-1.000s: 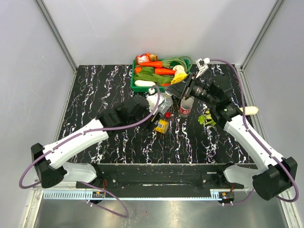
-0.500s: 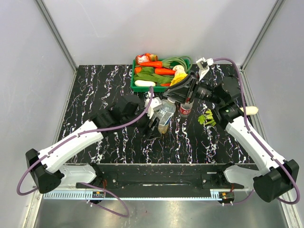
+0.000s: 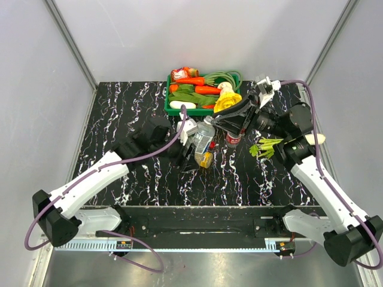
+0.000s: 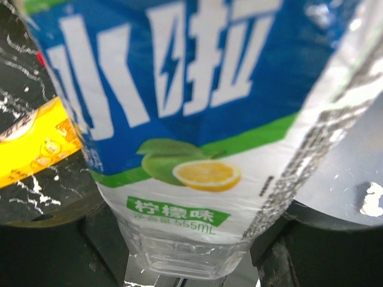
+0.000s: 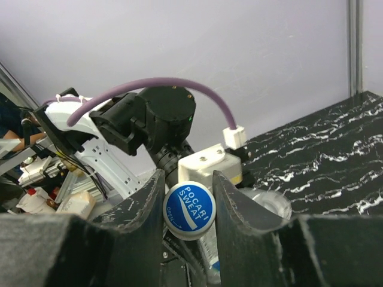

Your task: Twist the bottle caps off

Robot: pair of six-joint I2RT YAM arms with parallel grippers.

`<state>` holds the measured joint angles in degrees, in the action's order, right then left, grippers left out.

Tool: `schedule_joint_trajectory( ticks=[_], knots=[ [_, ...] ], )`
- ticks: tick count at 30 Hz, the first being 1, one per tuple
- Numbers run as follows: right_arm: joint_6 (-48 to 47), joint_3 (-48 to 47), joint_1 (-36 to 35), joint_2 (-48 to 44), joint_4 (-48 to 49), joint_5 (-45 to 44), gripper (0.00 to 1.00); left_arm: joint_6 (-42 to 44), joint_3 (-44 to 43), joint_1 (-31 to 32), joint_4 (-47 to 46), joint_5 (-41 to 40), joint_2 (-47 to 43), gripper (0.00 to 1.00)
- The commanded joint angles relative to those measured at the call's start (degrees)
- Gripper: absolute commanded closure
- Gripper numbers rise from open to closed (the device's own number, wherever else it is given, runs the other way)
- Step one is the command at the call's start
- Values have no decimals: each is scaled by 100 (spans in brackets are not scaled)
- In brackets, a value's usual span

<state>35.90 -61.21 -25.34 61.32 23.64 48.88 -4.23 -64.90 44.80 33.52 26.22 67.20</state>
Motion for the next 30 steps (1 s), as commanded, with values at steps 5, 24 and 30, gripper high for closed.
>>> schedule_joint_trajectory(
  ticks=[5,24,30],
  knots=[
    [-856,644,47,-665,-1132,-800,100,-438,399,-629,-530,-283,-102,34],
    [-523,3211,73,-912,-1687,-4096,100,-720,531,-964,-785,-390,-523,33],
    [-189,3642,126,-578,-1477,-5098,100,-728,602,-964,-873,-266,-585,33]
  ],
)
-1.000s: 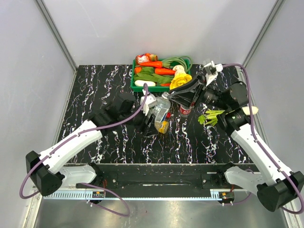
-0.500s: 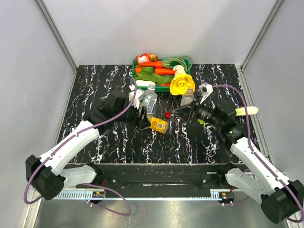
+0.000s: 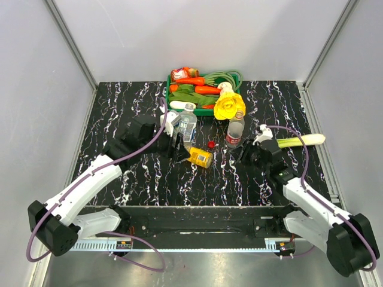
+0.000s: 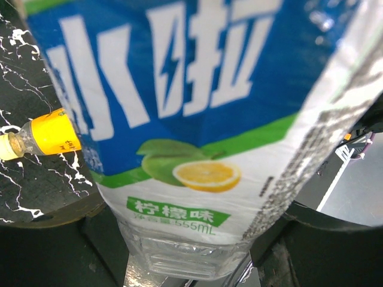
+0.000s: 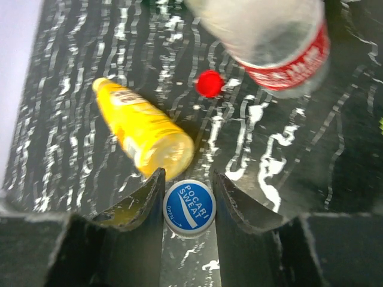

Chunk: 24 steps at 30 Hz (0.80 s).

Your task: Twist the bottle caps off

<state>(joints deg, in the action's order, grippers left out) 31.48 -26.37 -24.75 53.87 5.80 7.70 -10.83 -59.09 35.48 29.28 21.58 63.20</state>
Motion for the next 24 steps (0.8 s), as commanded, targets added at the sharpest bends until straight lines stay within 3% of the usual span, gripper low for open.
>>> schedule_joint_trajectory(
  ticks=[1,9,16,19,24],
  knots=[
    [296,193,67,255,360,-1034,98,-86,20,-24,-458,206,-176,33],
    [596,247,76,809,193,-1719,79,-86,38,-24,-493,241,-255,33],
    [701,308,85,581,79,-2264,29,-77,64,-42,-484,232,-255,32],
    [622,255,85,537,-18,-2256,20,-77,64,-33,-484,224,-247,32],
    [569,185,85,485,-115,-2221,16,-68,47,-33,-484,232,-255,32]
  ],
)
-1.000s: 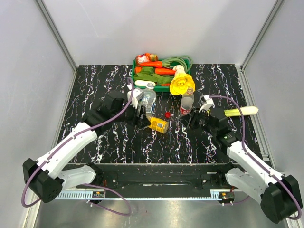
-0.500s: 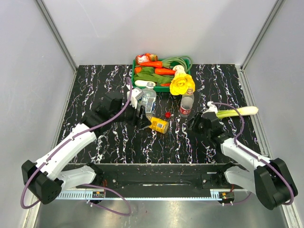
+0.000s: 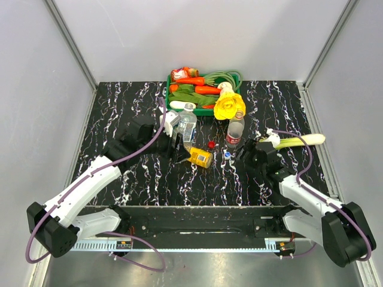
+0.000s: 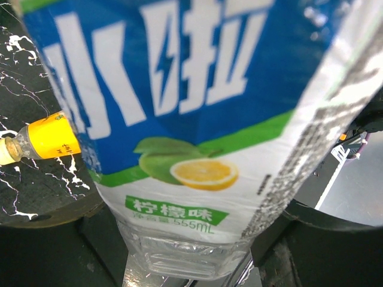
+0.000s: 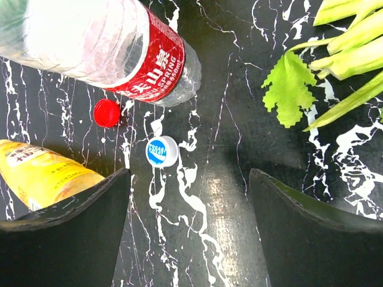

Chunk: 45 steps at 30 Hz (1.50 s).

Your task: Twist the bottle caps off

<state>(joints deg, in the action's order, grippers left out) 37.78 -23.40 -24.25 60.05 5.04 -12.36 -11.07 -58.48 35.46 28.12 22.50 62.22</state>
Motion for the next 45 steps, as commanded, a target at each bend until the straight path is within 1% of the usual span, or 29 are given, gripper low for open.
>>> schedule_joint_trajectory(
  ticks=[1,8,12,15,20,21,25,28,32,35,37,40,45],
  knots=[
    [-78,-130,34,-143,-38,-197,15,-36,-14,-31,-369,149,-157,32],
    [-210,-279,34,-301,-152,-30,11,-27,-6,-39,-342,132,-166,32],
    [-368,-446,34,-511,-328,146,4,-27,-14,-31,-333,149,-175,32],
    [-605,-639,34,-757,-424,532,0,-18,-14,-39,-316,193,-175,32],
    [-780,-973,34,-1214,-407,1191,0,8,-41,-22,-263,298,-157,32],
    [-824,-1078,34,-1267,-416,1209,0,8,-32,-22,-263,360,-148,32],
    [-1027,-1474,34,-1356,-293,2060,0,26,-41,-22,-272,676,-87,32],
    [-1097,-1825,26,-1303,-30,2842,0,52,-76,-4,-272,843,-17,32],
    [-1036,-2203,34,-1049,549,3896,0,87,-146,83,-272,923,54,32],
    [-808,-2441,34,-820,1059,4609,0,158,-225,232,-272,1002,89,32],
    [-571,-2511,34,-653,1594,4996,0,210,-260,373,-272,1011,124,32],
    [-115,-2617,34,-320,2175,5418,1,298,-331,610,-254,1011,194,32],
    [282,-2705,34,24,2703,5744,4,369,-506,892,-219,932,335,32]
  ],
)
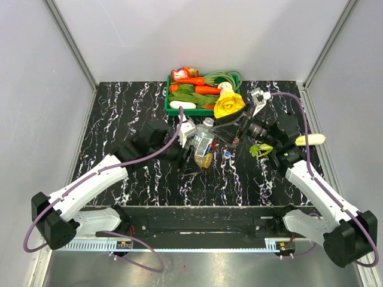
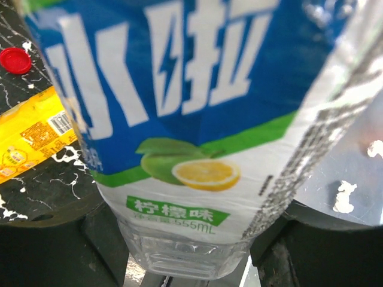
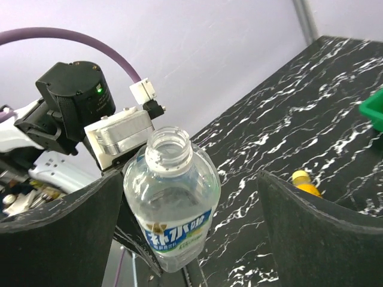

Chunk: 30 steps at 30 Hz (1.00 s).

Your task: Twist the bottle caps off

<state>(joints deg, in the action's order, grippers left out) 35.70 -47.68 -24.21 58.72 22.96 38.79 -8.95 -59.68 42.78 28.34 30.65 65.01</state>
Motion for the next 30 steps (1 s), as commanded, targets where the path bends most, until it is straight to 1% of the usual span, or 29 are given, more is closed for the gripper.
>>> schedule_joint_trajectory(
  ticks=[1,4,11,19,20,23,26,29,30],
  knots=[
    [560,-277,30,201,1016,674,6,165,-404,212,-250,108,73,32],
    [771,-268,30,324,1342,867,10,192,-474,300,-223,64,143,32],
    [1237,-66,30,456,2080,1105,25,245,-545,415,-206,72,266,32],
    [1273,-39,21,561,2125,1192,44,280,-527,476,-162,28,275,32],
    [1264,-40,30,579,2125,1219,48,289,-527,476,-162,28,258,32],
    [1264,-40,30,623,2098,1280,67,297,-536,476,-153,-7,240,32],
    [1272,-40,21,641,2081,1324,83,297,-527,485,-153,-33,222,32],
    [1203,-40,30,615,2011,1333,97,306,-518,494,-162,-42,222,32],
    [1150,-48,30,606,1958,1333,99,306,-518,485,-162,-59,205,32]
  ],
)
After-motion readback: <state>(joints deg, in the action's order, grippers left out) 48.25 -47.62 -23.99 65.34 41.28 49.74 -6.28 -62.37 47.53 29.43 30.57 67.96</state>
